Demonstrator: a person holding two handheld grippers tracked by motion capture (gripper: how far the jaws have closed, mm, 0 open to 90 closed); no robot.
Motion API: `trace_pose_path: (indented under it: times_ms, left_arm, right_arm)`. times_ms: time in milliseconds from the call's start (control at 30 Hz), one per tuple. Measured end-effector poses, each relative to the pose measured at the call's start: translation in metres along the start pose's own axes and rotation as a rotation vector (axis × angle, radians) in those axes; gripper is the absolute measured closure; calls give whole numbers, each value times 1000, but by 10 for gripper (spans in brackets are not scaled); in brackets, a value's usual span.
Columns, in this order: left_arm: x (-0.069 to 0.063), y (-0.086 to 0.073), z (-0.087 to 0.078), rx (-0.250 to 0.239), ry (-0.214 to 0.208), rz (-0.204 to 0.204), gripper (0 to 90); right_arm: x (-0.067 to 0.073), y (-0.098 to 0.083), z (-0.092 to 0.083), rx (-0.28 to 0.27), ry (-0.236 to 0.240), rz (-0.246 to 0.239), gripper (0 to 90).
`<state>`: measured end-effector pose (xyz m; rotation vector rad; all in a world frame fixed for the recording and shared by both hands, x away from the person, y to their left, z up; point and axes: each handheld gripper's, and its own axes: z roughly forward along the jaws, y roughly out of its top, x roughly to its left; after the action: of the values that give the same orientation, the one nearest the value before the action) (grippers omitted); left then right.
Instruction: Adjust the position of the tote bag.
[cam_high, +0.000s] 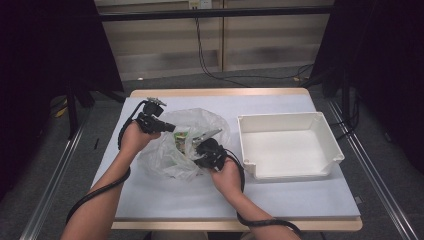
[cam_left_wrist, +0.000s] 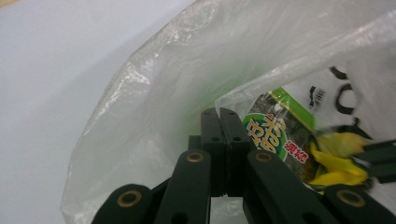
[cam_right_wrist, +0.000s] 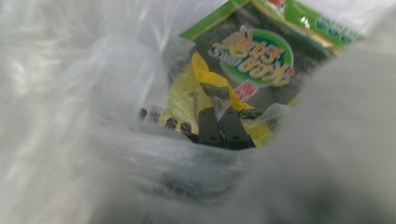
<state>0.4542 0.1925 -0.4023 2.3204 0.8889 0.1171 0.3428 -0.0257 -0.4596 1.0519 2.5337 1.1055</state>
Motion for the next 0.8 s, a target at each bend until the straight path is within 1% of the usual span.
trace_pose_path:
  times_ms: [33, 67, 100, 133, 167, 200, 233, 267, 300, 333, 367, 400, 467, 500, 533, 567, 600, 667, 700, 733, 767, 800]
  left_arm:
    - [3, 0, 0, -2, 1, 3, 900]
    - [4, 0, 1, 2, 5, 3, 900]
    - [6, -1, 1, 0, 5, 4, 900]
    - [6, -1, 1, 0, 5, 4, 900]
    - [8, -1, 2, 7, 5, 7, 900]
    - [8, -2, 5, -24, 10, -41, 900]
    - [9, -2, 6, -35, 12, -55, 900]
    - [12, -2, 6, -15, 12, -30, 900]
    - [13, -2, 6, -2, 12, -27, 900]
    - [13, -2, 6, -2, 12, -27, 900]
    - [14, -2, 7, -5, 14, -29, 900]
    - [13, -2, 10, -27, 28, -63, 900]
    - [15, -3, 10, -22, 28, -60, 900]
    - [19, -4, 12, -23, 29, -76, 900]
    - [22, -4, 11, -3, 31, -49, 900]
    - [22, -4, 11, -3, 31, -49, 900]
    - [24, -5, 12, -2, 28, -54, 900]
    - [27, -6, 14, 0, 31, -59, 900]
    - [27, -7, 17, -16, 35, -93, 900]
    - [27, -7, 17, -16, 35, -93, 900]
    - [28, -8, 18, -21, 44, -92, 900]
    - [28, -9, 19, -11, 39, -93, 900]
  right_arm:
    - [1, -4, -2, -1, 9, 10, 897]
    - [2, -7, -4, 9, 12, 21, 897]
    - [3, -11, -6, 2, 21, 5, 897]
    - [3, -11, -6, 2, 21, 5, 897]
    - [7, -18, -10, 7, 34, 4, 897]
    - [9, -20, -11, 10, 38, 12, 897]
    - [10, -22, -13, 14, 42, 6, 897]
    - [11, -24, -14, 12, 49, 11, 897]
    - [12, -27, -15, 15, 59, 4, 897]
    - [12, -27, -15, 15, 59, 4, 897]
    - [13, -33, -17, 21, 67, 3, 897]
    - [13, -34, -17, 29, 74, 7, 897]
    - [14, -36, -18, 32, 76, 9, 896]
    - [14, -40, -18, 41, 84, 8, 896]
    - [14, -41, -18, 48, 78, 1, 895]
    - [14, -43, -17, 54, 82, -4, 895]
    - [14, -43, -17, 54, 82, -4, 895]
    - [15, -47, -17, 47, 92, 16, 894]
    - [15, -47, -17, 45, 93, 11, 893]
    - [15, -47, -17, 45, 93, 11, 893]
    - [15, -48, -17, 47, 94, 6, 893]
    - [17, -48, -19, 54, 93, 13, 891]
